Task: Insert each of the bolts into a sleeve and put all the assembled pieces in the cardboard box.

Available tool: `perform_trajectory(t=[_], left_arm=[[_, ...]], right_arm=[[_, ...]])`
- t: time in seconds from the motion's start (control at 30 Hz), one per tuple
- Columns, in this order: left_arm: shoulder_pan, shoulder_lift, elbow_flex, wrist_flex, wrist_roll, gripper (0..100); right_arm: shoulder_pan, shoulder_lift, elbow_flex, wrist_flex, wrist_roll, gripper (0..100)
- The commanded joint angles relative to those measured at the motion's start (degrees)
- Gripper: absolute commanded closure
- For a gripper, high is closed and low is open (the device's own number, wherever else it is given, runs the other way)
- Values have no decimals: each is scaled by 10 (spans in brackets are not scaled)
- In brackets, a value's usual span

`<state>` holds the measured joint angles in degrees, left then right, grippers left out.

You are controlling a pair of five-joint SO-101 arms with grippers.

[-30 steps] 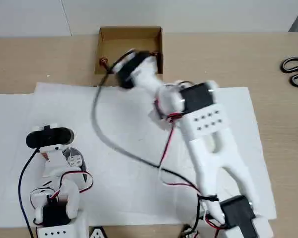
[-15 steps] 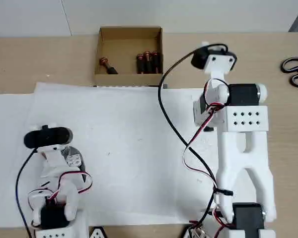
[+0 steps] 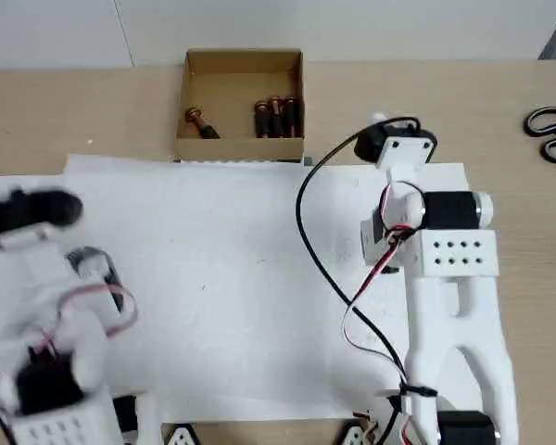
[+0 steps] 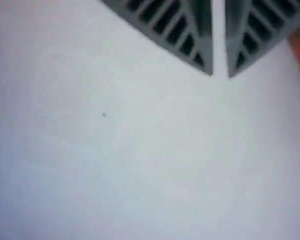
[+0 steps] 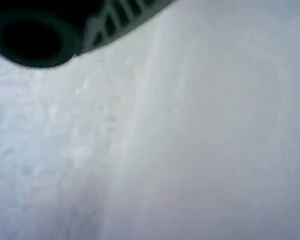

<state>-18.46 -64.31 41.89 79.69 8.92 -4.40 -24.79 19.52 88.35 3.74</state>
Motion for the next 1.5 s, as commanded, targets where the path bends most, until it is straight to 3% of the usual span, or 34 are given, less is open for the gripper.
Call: perform_trajectory(t=[0.0,0.2,0.3,0.37,0.6,0.83,0.93,1.27,1.37,1.47], left_arm=[[-19,152,-174,71,3,994],[-26,320,-367,191,-1,994],[-25,360,-410,207,-21,994],[-25,375,-414,207,-98,994],[-27,385,-387,207,-467,994],[-37,388,-386,207,-772,994],[-38,388,-386,207,-864,994],[-51,389,-385,207,-1089,994],[-60,389,-378,205,-1095,994],[-61,387,-342,185,-1038,994]], right_arm=[[7,-42,22,-20,14,988],[45,-77,64,-39,19,988],[65,-86,83,-39,19,988],[76,-90,90,-40,19,988],[99,-91,91,-65,19,988],[99,-91,125,-93,19,988],[99,-92,126,-91,19,988],[100,-92,127,-87,20,988],[100,-92,127,-87,20,988],[100,-92,127,-80,20,988]])
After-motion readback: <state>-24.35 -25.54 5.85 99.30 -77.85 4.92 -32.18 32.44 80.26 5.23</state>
